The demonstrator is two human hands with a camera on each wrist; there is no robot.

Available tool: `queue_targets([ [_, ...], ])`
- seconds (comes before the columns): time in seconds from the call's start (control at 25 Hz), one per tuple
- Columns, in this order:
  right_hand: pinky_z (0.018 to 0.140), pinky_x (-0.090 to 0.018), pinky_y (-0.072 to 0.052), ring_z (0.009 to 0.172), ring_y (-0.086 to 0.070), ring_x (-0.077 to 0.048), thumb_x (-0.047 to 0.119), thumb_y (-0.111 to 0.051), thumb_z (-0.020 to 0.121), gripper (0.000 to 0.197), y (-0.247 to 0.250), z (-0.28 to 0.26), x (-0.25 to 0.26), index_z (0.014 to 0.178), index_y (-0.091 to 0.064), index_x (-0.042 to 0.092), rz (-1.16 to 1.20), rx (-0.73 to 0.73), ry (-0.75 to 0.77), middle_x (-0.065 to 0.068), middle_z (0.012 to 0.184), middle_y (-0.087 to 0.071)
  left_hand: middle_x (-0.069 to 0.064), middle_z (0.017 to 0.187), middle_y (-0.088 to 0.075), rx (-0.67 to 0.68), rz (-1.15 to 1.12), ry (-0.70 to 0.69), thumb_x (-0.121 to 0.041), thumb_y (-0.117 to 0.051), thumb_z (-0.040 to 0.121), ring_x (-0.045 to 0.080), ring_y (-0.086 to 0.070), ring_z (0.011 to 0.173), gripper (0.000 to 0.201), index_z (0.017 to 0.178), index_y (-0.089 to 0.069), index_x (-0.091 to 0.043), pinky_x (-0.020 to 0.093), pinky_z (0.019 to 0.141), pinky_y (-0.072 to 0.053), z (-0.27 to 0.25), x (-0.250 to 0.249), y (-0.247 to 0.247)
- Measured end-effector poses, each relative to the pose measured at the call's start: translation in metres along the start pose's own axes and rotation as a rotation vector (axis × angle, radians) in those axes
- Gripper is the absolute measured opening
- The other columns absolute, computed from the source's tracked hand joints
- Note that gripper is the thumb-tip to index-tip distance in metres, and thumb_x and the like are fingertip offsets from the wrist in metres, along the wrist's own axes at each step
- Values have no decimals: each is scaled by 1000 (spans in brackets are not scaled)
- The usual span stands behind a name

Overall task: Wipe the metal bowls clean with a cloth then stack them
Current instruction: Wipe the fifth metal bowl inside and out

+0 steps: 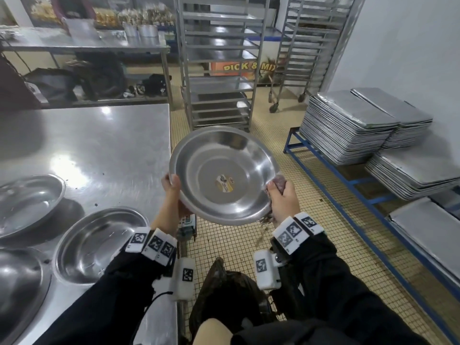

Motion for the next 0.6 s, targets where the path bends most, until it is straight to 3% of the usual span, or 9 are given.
queue_targets([
  [0.08, 66, -26, -48, 83, -63, -16, 29, -50, 96, 16, 6, 5, 13, 107, -52, 19, -115, 118, 78, -3, 97, -63, 14, 117, -66, 66, -88, -9, -56, -36, 94, 28, -65, 105, 64, 133, -50, -7, 40, 90, -54, 4, -12, 9],
  [0.12, 68, -27, -49, 83, -63, -17, 31, -50, 96, 13, 6, 7, 17, 104, -53, 21, -154, 180, 96, -3, 96, -63, 10, 108, -70, 49, -123, 15, -45, -32, 100, 24, -67, 99, 50, 122, -61, -11, 36, 86, -56, 5, -15, 14],
  [0.2, 75, -32, -52, 87, -63, -21, 33, -49, 96, 10, 2, 9, 19, 101, -52, 24, -198, 250, 99, -6, 99, -63, 5, 93, -73, -4, -151, 117, -28, -30, 102, 21, -69, 86, 46, 98, -75, -18, 34, 79, -57, 4, -15, 23],
  [0.24, 78, -36, -53, 88, -63, -22, 34, -48, 96, 12, -1, 9, 18, 102, -51, 24, -206, 246, 96, -7, 100, -63, 5, 88, -73, -54, -144, 164, -24, -34, 100, 22, -69, 83, 45, 90, -77, -18, 36, 80, -56, 3, -11, 29],
  [0.32, 70, -33, -52, 84, -62, -20, 34, -46, 97, 19, -4, 8, 18, 108, -48, 19, -165, 162, 94, -6, 99, -62, 7, 83, -71, -177, -28, 168, -24, -44, 98, 23, -66, 84, 34, 86, -74, -15, 42, 89, -50, 2, -10, 33],
  [0.4, 60, -25, -46, 76, -59, -14, 31, -44, 99, 22, -8, 4, 16, 112, -45, 14, -81, 52, 93, -2, 92, -59, 5, 79, -64, -292, 184, 88, -20, -41, 100, 12, -63, 78, 30, 83, -65, -13, 30, 82, -48, -2, -15, 24],
  [0.44, 58, -23, -44, 73, -58, -12, 30, -43, 99, 23, -10, 3, 15, 113, -44, 13, -35, -1, 91, 0, 89, -58, 5, 80, -62, -335, 215, 42, -18, -38, 101, 10, -62, 76, 30, 85, -62, -13, 22, 76, -47, -3, -14, 15],
  [0.52, 55, -20, -43, 71, -58, -10, 29, -44, 98, 24, -18, 0, 13, 115, -42, 12, 69, -77, 67, 1, 88, -57, 10, 93, -65, -333, 149, -22, -20, -34, 102, 16, -64, 85, 29, 103, -61, -7, 17, 72, -48, -5, -9, -7],
  [0.6, 50, -22, -44, 66, -58, -12, 29, -45, 98, 24, -25, -2, 11, 114, -40, 11, 139, -119, 27, 0, 86, -57, 14, 105, -64, -329, 166, -16, -24, -33, 102, 6, -64, 86, 36, 121, -55, -3, 10, 68, -48, -4, 0, -17],
])
Point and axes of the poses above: each hand's wrist, its own z-axis towards the middle knuckle, its own y-axis out of the back of the hand, x = y × z, the point moved 6 cm from there along z, towards the middle knuckle
